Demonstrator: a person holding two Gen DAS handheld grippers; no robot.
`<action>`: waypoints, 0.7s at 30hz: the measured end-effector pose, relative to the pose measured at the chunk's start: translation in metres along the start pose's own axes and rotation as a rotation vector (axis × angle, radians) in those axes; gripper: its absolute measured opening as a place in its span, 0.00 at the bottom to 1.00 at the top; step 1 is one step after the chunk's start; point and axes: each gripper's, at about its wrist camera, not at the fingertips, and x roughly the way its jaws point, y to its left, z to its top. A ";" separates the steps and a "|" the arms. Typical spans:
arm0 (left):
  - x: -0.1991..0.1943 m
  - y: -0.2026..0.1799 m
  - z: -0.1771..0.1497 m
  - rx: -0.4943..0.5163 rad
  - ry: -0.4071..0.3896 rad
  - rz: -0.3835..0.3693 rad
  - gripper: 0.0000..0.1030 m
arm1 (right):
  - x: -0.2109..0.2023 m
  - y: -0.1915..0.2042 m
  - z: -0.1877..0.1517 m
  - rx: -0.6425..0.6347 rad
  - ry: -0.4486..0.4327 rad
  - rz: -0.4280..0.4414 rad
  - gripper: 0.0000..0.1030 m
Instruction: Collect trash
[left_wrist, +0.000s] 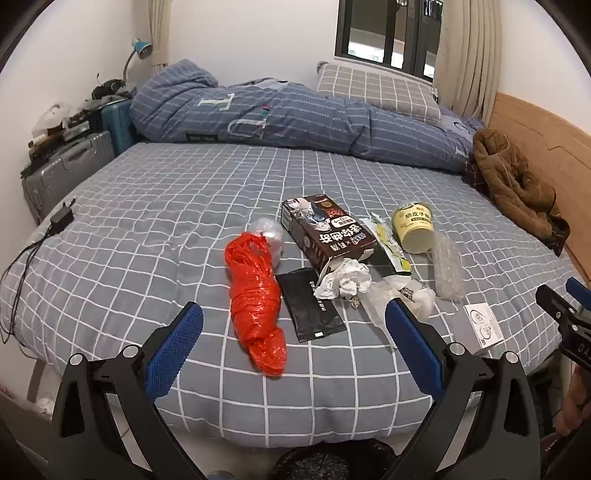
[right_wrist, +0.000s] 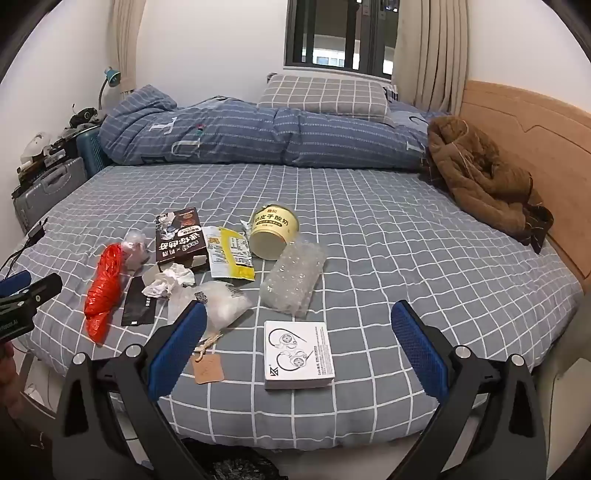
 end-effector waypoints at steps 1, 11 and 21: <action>0.000 0.000 0.000 0.000 0.004 -0.002 0.94 | 0.000 0.000 0.000 0.004 0.005 0.006 0.93; 0.003 -0.001 0.001 0.022 0.014 0.026 0.94 | 0.003 0.000 -0.001 0.007 0.006 0.012 0.93; 0.004 0.000 0.000 0.022 0.017 0.020 0.94 | 0.004 0.005 -0.001 0.006 0.010 0.013 0.93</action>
